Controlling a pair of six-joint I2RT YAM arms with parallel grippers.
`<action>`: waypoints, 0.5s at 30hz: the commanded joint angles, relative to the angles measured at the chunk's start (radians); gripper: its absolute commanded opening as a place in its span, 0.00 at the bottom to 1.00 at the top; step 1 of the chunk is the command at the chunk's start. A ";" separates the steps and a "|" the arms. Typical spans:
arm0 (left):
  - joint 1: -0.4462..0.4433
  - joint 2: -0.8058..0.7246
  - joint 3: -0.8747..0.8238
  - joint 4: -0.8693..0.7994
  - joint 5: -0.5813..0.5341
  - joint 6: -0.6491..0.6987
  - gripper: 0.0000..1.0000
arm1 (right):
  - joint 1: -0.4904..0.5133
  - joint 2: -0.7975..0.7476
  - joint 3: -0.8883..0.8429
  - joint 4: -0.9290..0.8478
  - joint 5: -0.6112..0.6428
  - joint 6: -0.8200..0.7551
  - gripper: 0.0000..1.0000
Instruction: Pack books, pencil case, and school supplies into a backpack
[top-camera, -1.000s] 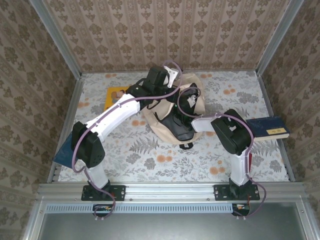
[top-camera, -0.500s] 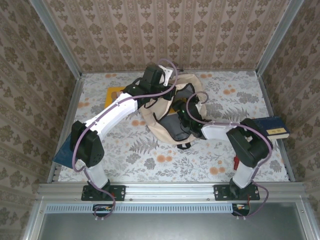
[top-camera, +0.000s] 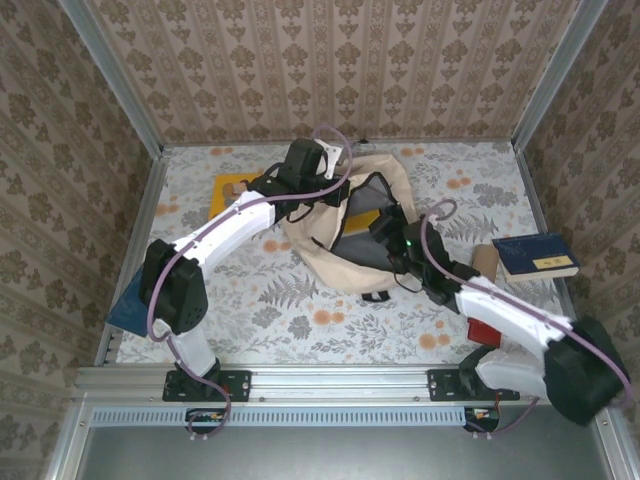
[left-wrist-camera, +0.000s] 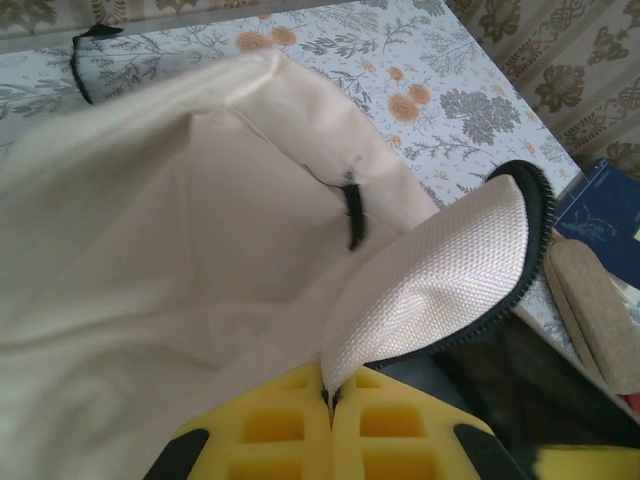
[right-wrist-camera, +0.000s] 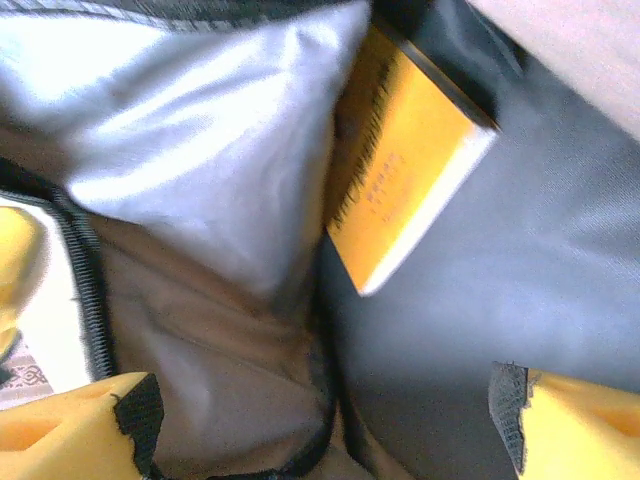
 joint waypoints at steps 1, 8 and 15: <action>0.009 -0.025 -0.027 0.042 0.043 -0.026 0.02 | -0.018 -0.146 -0.036 -0.255 0.113 -0.084 0.90; 0.012 -0.023 -0.073 0.075 0.076 -0.039 0.05 | -0.086 -0.349 -0.035 -0.338 0.156 -0.231 0.94; 0.028 0.001 -0.050 -0.008 0.216 0.023 0.42 | -0.145 -0.292 0.040 -0.418 0.067 -0.333 0.94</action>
